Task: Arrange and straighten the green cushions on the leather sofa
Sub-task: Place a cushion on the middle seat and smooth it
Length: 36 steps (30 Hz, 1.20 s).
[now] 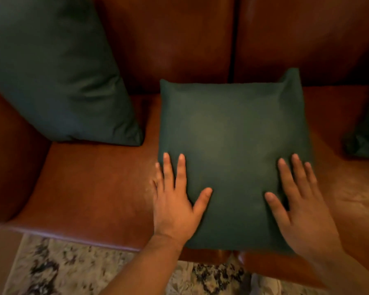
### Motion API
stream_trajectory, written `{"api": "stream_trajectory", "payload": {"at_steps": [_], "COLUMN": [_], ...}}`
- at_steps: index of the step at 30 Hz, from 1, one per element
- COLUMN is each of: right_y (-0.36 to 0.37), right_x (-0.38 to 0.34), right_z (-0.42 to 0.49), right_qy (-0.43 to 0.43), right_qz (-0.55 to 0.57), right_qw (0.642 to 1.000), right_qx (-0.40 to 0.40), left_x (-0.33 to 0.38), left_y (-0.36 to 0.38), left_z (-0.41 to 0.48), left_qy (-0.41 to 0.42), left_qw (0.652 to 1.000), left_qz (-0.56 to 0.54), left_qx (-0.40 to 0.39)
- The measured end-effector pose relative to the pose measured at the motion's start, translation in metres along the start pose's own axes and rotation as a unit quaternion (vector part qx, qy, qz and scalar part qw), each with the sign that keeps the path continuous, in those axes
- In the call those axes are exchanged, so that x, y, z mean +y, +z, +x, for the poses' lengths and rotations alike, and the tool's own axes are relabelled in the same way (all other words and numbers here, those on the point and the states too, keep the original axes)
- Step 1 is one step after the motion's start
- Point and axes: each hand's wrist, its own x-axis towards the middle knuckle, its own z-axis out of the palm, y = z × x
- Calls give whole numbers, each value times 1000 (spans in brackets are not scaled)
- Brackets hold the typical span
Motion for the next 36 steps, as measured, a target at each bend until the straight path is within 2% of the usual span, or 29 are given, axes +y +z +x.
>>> {"api": "stream_trajectory", "payload": {"at_steps": [2,4,6,9,11,14,16,18,19,21,22,24,25,27,29,32,36], "right_y": [2,-4,-17,-33,-41,-48,-47,-43,-44,-53,-59,-64,-61,-49,-36,-34,-31], "right_x": [-7,-14,-17,-27,-38,-46,-48,-43,-41,-48,-54,-62,-62,-56,-48,-60,-77], "right_z": [-4,0,11,29,49,87,108,119,124,137,143,154,156,156,159,179,188], "right_qy": [-6,17,40,28,12,-40,-57,-25,-13,-18,-27,-60,-85,-94,-62,-40,33], "right_qz": [-12,-14,-9,-13,-1,-17,-89,-141,-150,-152,-149,-134,-133,-146,-148,-124,-92], "right_qw": [1000,1000,999,999,998,994,994,984,980,982,986,989,987,983,980,986,994], "right_qx": [3,1,-3,24,58,99,9,-106,-128,-108,-72,-4,1,-61,-118,-108,-55], "left_x": [-6,1,14,34,49,56,53,55,57,62,67,76,77,73,63,45,30], "left_y": [2,-3,-12,-22,-22,-12,-9,-14,-17,-25,-30,-44,-50,-54,-50,-35,-37], "left_z": [-2,4,13,35,55,70,71,73,75,80,84,94,102,119,136,155,163], "left_qy": [-32,-35,-17,66,85,47,38,36,29,16,13,19,25,38,26,0,41], "left_qw": [998,998,1000,995,995,996,996,996,995,991,990,992,995,998,998,996,999], "left_qz": [0,12,8,-4,21,72,80,80,83,95,100,95,80,54,63,52,9], "left_qx": [-47,-53,-2,80,50,-18,-19,-30,-47,-89,-99,-79,-44,23,-6,-78,-16]}}
